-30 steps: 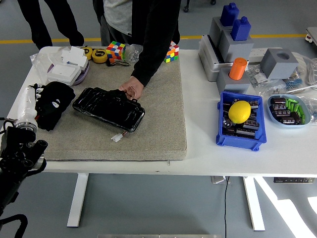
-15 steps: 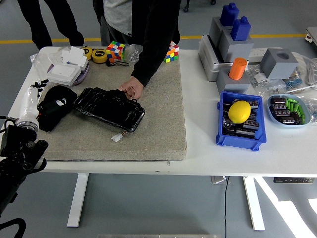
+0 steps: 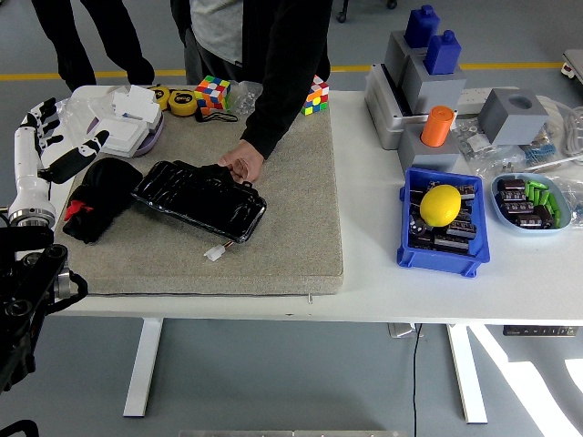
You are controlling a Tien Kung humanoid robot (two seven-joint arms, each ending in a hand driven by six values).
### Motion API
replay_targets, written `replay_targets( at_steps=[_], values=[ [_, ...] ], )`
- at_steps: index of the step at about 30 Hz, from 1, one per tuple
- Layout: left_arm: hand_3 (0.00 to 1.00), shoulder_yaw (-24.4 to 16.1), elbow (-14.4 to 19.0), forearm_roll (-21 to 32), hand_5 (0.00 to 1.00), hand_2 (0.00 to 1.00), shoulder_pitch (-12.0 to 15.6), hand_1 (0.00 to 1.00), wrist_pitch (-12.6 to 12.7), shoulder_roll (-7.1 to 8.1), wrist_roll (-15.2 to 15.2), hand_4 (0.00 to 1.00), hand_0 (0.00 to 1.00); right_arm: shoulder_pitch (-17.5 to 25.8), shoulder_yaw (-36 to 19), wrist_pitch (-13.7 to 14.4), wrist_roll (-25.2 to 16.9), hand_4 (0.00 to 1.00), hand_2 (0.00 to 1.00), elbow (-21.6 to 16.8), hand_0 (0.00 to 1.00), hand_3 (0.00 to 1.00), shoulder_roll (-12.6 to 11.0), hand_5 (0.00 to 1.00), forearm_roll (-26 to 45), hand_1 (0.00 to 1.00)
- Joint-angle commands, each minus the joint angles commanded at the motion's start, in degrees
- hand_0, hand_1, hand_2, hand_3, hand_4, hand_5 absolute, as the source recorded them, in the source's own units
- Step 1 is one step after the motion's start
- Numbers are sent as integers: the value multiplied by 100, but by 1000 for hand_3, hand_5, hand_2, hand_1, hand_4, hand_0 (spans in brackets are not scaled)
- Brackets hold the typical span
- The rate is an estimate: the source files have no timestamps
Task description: Pick the rag up,wipe the panel,place it on the desk
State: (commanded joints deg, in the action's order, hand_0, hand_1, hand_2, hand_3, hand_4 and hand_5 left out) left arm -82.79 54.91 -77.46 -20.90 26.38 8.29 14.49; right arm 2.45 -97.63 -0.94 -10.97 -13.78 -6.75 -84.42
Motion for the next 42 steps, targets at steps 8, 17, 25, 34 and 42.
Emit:
replay_targets(
  at_steps=[8,17,25,34,42],
  values=[
    [610,-719,475,41,179,574,268,568,-100,-190,-52,899,454,3,-123,4,0,885,488,60,528,520,28,347,-113,553],
    [611,-959,557,60,167,580,334,572,-147,-207,-147,884,460,0,-269,10,-7,884,489,115,529,521,22,347,-229,554],
    [604,-1036,619,10,147,575,349,572,-189,-207,-225,859,461,-19,-333,12,-9,884,488,141,529,521,23,347,-309,554],
    [607,-1083,670,-12,146,576,365,574,-200,-204,-242,857,462,-45,-337,17,-12,884,489,165,530,521,-16,346,-336,554],
    [606,-1058,702,-19,143,577,355,574,-217,-219,-258,853,463,-71,-284,21,-13,884,489,165,531,521,-30,348,-309,554]
  ],
)
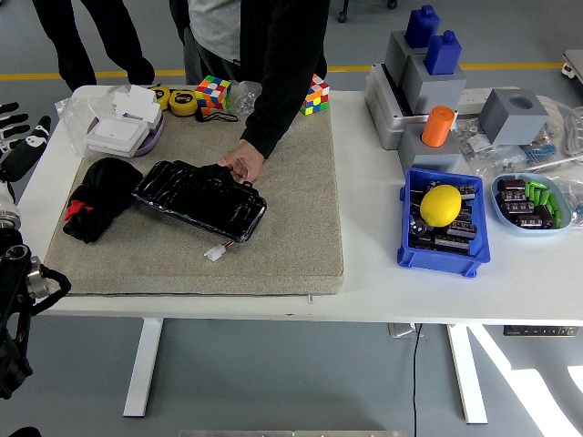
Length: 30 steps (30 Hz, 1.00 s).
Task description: Pick the rag up,wipe the panel,place it on the desk
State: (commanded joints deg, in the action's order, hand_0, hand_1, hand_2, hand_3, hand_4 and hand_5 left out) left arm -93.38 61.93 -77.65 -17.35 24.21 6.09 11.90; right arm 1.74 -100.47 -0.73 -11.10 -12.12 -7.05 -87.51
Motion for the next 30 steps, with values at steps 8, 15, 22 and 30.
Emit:
replay_targets(
  at_steps=[8,15,22,30],
  values=[
    [606,-2,18,-16,143,577,-16,576,-9,12,-21,852,465,11,2,7,0,883,488,4,531,521,-30,348,-16,554],
    [609,3,44,1,145,577,15,577,-30,2,-31,853,465,27,21,8,3,885,489,-6,531,521,-25,351,5,555],
    [608,6,60,17,145,578,30,576,-57,-14,-40,853,466,44,-44,16,9,884,489,-5,531,521,1,351,-18,554],
    [608,-8,75,8,146,578,42,577,-78,-39,-55,852,467,61,-131,18,10,885,489,0,531,521,30,354,-74,557]
  ],
)
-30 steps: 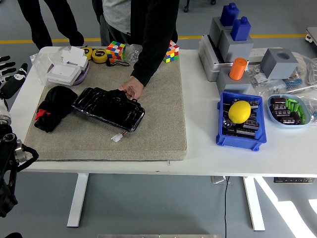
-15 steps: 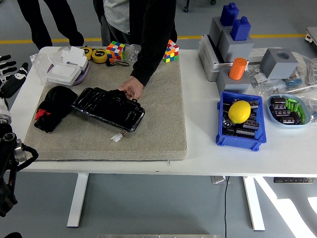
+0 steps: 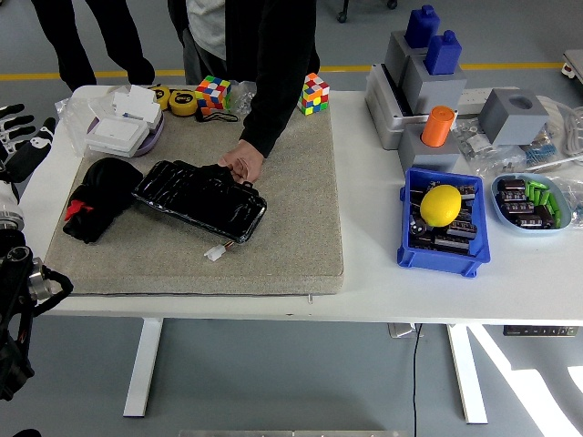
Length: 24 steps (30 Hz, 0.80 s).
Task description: Pick the rag up,wipe the panel,place it on the desk
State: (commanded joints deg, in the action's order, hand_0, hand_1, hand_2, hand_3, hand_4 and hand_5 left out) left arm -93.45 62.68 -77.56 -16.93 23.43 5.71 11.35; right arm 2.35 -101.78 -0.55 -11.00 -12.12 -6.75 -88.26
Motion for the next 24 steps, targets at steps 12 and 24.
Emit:
replay_targets(
  at_steps=[12,24],
  values=[
    [610,-23,56,-1,148,580,25,578,-24,-44,-15,852,467,5,-60,0,-5,884,489,3,530,521,36,356,-33,554],
    [610,-29,64,-21,151,581,39,578,-56,-69,-51,852,468,-8,-21,-9,-1,884,489,1,531,521,38,356,3,554]
  ],
)
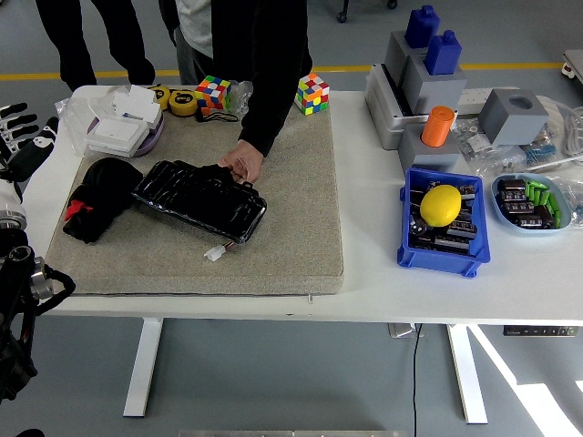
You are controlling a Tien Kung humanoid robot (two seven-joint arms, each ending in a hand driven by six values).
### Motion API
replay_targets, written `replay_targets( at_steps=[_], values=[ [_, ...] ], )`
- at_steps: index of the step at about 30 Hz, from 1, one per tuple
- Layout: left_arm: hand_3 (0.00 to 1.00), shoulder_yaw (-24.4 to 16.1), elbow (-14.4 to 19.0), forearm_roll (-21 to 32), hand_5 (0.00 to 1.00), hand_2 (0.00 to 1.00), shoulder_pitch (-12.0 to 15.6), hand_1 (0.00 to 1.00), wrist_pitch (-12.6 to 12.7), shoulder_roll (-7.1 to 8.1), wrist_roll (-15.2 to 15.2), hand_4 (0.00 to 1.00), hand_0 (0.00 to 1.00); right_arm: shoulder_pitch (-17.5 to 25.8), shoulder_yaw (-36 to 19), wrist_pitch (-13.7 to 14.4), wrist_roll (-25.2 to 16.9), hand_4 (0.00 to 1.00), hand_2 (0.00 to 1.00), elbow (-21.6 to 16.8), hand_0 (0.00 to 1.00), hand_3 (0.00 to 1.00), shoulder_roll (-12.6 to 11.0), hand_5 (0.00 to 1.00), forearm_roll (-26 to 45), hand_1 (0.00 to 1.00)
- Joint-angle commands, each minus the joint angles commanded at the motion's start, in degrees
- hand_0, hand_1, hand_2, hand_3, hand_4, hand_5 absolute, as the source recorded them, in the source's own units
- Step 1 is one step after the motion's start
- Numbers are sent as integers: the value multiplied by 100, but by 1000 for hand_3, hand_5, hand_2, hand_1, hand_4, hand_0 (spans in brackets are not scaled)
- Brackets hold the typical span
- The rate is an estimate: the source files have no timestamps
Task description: Pick the rag up,wipe the panel,place it on the desk
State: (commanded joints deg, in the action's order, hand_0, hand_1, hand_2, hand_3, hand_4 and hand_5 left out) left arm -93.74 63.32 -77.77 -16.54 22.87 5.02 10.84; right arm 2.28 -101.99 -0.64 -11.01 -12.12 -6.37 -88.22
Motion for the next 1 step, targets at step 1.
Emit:
replay_targets(
  at_steps=[1],
  values=[
    [610,-3,1,4,151,581,8,578,-3,-6,-2,852,468,5,-5,0,1,884,489,2,531,521,1,356,-7,554]
  ],
)
